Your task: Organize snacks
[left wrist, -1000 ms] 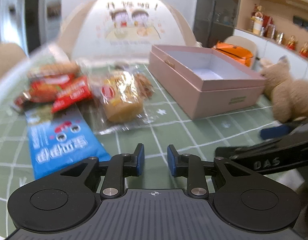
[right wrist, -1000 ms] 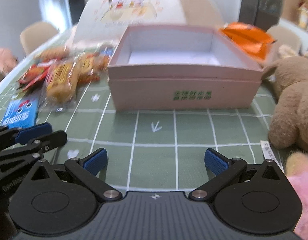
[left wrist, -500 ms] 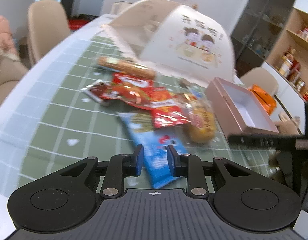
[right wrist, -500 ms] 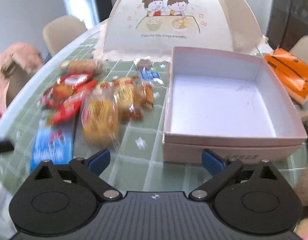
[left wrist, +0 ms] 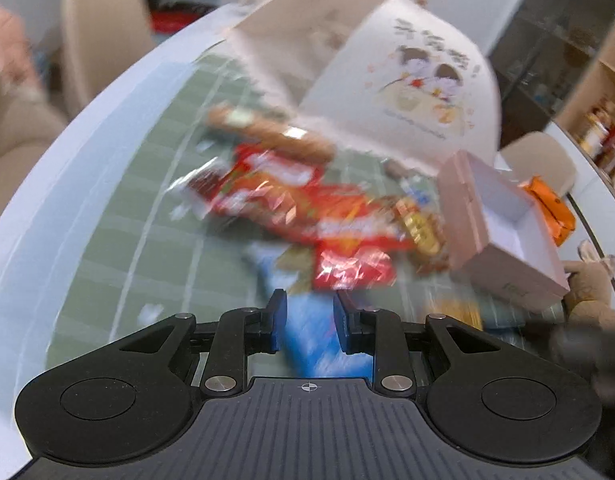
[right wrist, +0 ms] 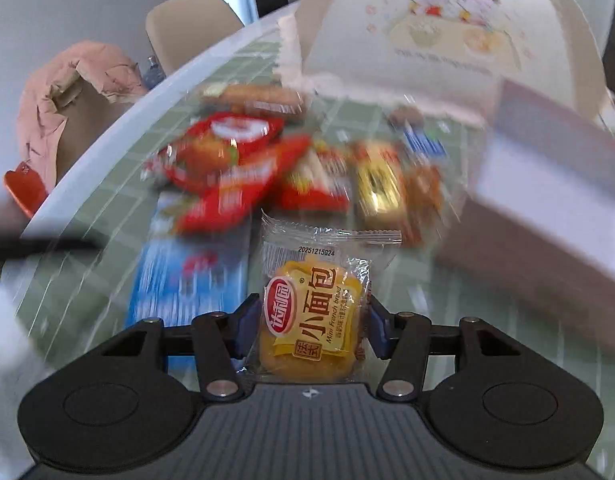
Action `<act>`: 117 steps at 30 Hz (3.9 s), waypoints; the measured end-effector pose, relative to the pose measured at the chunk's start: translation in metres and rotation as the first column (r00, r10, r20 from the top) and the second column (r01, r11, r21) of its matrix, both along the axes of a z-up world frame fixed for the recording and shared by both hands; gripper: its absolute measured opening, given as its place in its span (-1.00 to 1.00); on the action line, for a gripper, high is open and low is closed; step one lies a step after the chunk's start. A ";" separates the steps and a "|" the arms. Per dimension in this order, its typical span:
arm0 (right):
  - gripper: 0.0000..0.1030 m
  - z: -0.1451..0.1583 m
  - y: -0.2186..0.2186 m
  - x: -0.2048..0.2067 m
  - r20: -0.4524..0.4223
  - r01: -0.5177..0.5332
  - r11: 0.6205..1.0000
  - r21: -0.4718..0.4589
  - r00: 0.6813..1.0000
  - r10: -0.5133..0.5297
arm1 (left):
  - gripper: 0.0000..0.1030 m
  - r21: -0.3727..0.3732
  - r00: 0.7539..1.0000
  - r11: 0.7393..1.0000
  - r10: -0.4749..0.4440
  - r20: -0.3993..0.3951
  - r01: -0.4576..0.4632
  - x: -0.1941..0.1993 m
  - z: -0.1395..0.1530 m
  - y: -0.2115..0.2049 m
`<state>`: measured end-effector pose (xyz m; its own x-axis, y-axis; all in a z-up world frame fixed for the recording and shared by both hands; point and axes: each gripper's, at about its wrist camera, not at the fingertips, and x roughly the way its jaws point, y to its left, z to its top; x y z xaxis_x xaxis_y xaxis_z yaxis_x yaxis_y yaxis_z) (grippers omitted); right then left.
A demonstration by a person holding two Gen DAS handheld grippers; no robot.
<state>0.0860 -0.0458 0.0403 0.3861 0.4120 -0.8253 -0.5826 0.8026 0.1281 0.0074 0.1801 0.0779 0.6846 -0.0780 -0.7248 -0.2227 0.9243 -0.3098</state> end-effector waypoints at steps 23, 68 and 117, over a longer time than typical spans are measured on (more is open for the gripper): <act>0.88 -0.026 -0.105 -0.055 0.059 0.214 0.972 -0.094 0.976 -0.209 | -0.36 0.349 0.914 0.846 -0.391 -0.106 0.403 0.043 -0.028 -0.064; 1.00 -0.030 -0.108 -0.067 0.128 0.271 0.962 -0.039 0.956 -0.264 | -0.09 0.175 0.991 0.978 -0.103 -0.090 0.118 0.101 -0.036 -0.023; 0.93 -0.009 -0.108 -0.043 0.100 0.225 0.974 -0.040 0.970 -0.220 | -0.14 0.194 0.966 0.947 -0.247 -0.076 0.257 0.104 -0.046 -0.063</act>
